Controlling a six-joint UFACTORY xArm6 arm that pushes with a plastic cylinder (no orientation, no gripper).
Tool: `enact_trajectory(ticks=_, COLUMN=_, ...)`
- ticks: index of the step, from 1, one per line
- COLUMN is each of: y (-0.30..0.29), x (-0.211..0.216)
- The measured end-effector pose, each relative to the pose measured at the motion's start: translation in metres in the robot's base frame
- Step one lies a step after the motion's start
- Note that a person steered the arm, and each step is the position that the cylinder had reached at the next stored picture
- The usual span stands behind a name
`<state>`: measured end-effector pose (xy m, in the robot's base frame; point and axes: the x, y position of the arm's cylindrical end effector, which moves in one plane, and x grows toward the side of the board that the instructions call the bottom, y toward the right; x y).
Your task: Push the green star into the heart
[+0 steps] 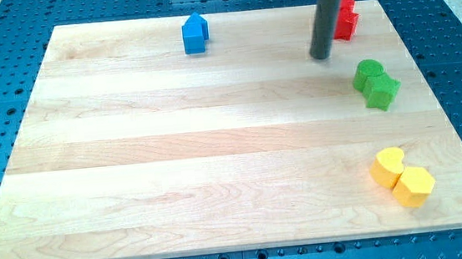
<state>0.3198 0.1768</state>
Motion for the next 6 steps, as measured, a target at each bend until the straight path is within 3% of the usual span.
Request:
enact_trajectory(ticks=3, y=0.096, x=-0.025)
enact_trajectory(ticks=6, y=0.1, x=-0.006)
